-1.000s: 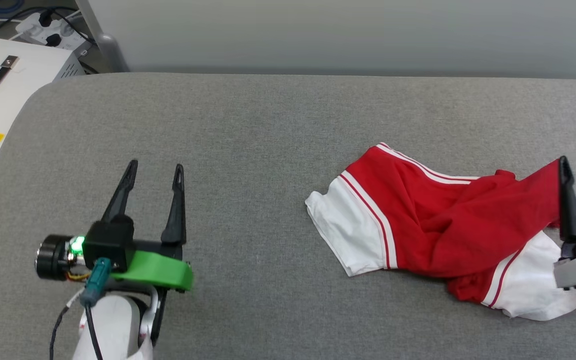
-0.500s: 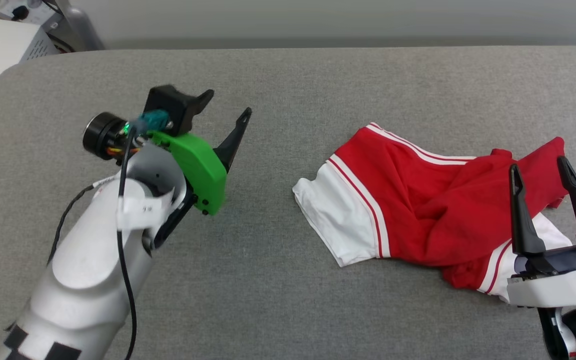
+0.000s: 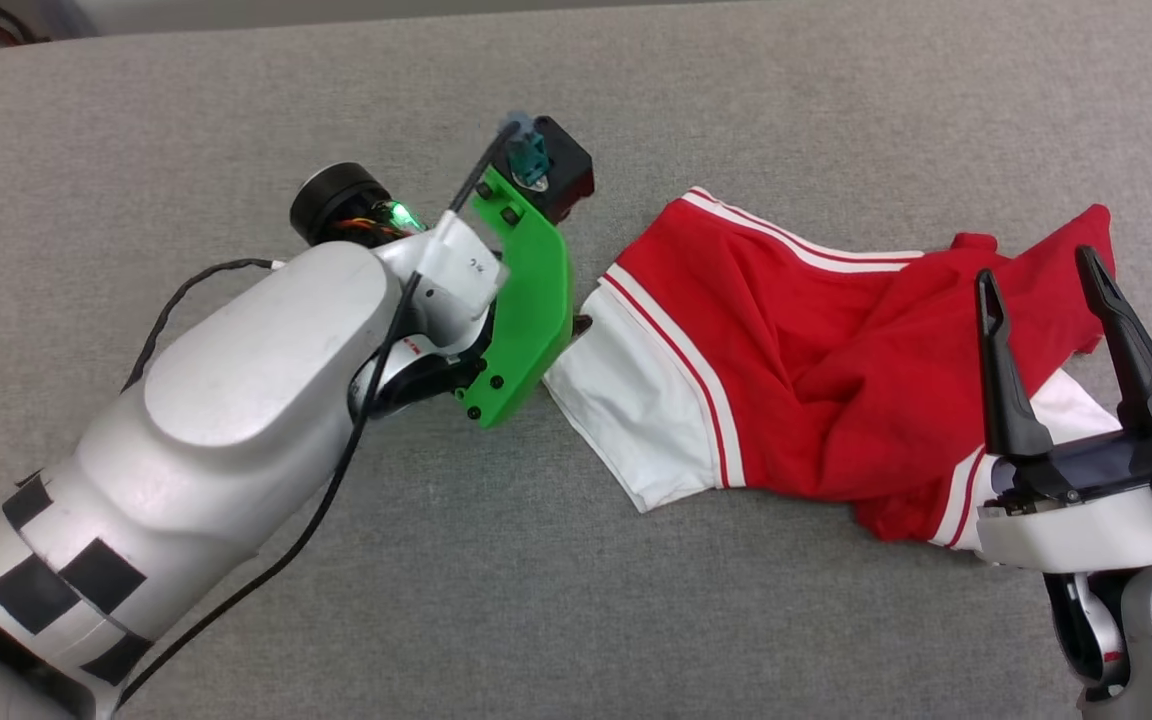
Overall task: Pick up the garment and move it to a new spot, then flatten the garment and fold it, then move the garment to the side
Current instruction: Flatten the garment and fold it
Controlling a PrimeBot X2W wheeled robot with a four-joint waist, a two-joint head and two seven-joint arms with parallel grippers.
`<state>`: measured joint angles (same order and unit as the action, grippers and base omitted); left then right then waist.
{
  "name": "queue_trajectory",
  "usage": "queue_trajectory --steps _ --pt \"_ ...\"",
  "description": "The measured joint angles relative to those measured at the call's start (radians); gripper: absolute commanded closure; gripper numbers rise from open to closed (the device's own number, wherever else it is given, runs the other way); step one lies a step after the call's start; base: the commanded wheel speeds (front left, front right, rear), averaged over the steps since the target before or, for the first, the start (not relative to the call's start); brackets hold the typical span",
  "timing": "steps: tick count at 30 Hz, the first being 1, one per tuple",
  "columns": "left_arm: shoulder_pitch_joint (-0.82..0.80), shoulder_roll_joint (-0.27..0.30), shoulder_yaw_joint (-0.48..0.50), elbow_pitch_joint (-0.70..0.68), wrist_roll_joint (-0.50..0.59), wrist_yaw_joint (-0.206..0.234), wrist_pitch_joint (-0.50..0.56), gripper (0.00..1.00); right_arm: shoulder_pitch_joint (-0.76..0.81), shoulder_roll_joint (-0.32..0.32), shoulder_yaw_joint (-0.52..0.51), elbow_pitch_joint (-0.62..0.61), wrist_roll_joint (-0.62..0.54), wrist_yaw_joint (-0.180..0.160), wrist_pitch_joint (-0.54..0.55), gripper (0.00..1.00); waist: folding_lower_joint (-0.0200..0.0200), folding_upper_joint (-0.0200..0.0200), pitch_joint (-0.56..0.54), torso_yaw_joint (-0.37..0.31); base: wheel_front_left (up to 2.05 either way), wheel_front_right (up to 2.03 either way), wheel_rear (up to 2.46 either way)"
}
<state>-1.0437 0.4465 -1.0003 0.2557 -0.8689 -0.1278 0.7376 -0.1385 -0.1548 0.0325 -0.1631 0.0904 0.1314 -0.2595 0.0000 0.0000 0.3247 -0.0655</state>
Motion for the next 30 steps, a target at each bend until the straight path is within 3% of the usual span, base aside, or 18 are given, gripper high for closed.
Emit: queue_trajectory --steps 10,18,19,20,24,30 --pt "-0.108 -0.007 -0.238 0.137 -0.035 0.000 0.029 0.00 -0.064 0.021 0.032 0.009 -0.007 0.000 0.000 0.00 0.0001 0.0000 0.084 -0.069 0.00 0.00 0.00" --pt "-0.104 0.017 -0.245 0.115 -0.021 0.000 0.089 0.00 -0.077 0.024 0.033 0.024 -0.008 0.000 0.000 0.00 0.0000 0.0000 0.122 -0.108 0.00 0.00 0.00" --pt "-0.102 0.021 -0.241 0.101 -0.009 0.001 0.102 0.76 -0.078 0.024 0.031 0.025 -0.008 0.000 0.000 0.00 0.0000 0.0000 0.123 -0.109 0.00 0.00 0.00" --pt "-0.101 0.023 -0.241 0.092 -0.001 0.001 0.104 1.00 -0.079 0.024 0.029 0.026 -0.008 0.000 0.000 0.00 0.0001 0.0000 0.123 -0.109 0.00 0.00 0.00" --pt "-0.089 0.022 -0.253 0.091 -0.011 0.000 0.030 1.00 -0.080 0.022 0.026 0.029 -0.009 0.000 0.000 0.00 0.0000 0.0000 0.115 -0.097 0.00 0.00 0.00" --pt "-0.058 0.032 -0.276 0.092 -0.059 0.000 -0.182 1.00 -0.068 0.017 0.010 0.040 -0.019 0.000 0.000 0.00 0.0000 0.0000 0.064 -0.073 0.00 0.00 0.00"
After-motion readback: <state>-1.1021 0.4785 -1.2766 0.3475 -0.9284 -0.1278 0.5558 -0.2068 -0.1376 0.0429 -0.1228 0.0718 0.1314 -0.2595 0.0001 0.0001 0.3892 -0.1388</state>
